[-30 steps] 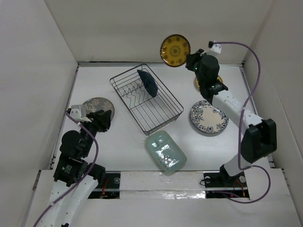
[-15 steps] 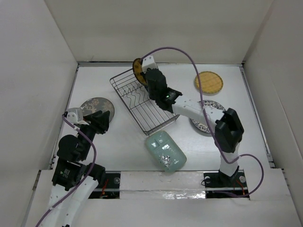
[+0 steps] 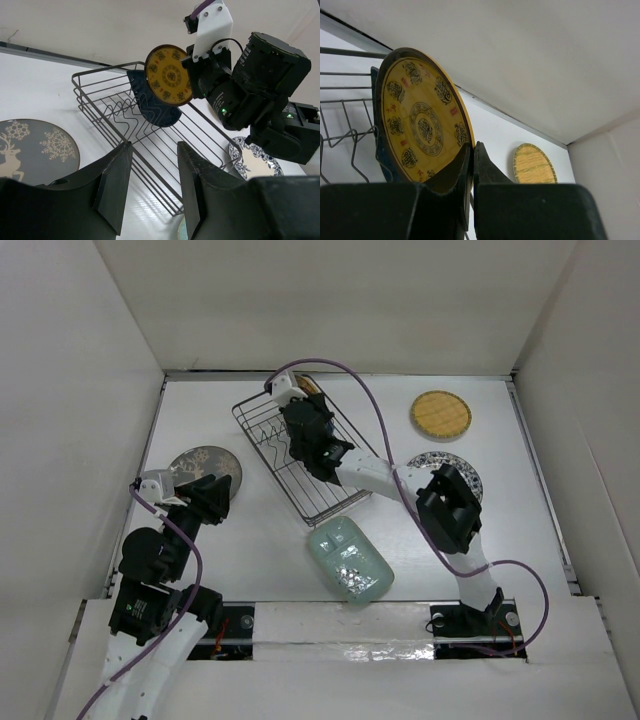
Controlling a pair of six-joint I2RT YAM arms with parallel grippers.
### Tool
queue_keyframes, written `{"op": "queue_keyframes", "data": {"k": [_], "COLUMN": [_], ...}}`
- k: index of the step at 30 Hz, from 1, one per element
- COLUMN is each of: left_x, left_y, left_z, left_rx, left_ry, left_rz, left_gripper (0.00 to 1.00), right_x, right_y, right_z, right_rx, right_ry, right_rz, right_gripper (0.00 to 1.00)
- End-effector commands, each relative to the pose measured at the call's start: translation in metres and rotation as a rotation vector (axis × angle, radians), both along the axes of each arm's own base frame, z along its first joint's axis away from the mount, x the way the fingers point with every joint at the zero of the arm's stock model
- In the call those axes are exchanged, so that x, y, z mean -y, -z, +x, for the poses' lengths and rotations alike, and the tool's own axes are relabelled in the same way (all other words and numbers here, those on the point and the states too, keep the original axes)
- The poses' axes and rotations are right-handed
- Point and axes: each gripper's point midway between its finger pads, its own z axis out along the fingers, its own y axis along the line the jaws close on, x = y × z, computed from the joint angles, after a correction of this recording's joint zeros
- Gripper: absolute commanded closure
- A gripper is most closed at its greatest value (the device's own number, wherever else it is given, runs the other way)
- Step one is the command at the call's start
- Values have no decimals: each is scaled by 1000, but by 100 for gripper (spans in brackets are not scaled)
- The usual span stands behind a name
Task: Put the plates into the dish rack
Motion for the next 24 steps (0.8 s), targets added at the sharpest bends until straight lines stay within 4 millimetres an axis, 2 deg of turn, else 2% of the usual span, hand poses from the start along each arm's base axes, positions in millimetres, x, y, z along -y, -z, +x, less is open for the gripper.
{"op": "queue_keyframes", "data": {"k": [1,4,8,12,20,22,24], "left_x": [0,-1,0,-1,-1,-1,-1], "left_y": [-16,-15,-14,-15,-13,-13,-13], "left_z": [-3,-4,-3,-2,-1,0,0], "left_rx": [56,57,49,52,45,45,43], "left_ry": [6,5,4,1,0,-4,-2], "left_rz": [-9,-7,-6,-6,-5,-4,-5], "left_gripper": [62,62,62,62,62,62,62], "right_x": [9,7,0,0,-6,-8,-6], "right_y": [-21,-12,16,32,55,67,66], "right_z": [0,2,2,3,0,0,-4], "right_rx": [88,88,63,54,36,4,16], "right_ry": [86,87,89,100,90,87,147], "right_rz": [29,26,-18,-35,-25,-38,-15], "right_gripper": [100,100,100,100,100,100,100]}}
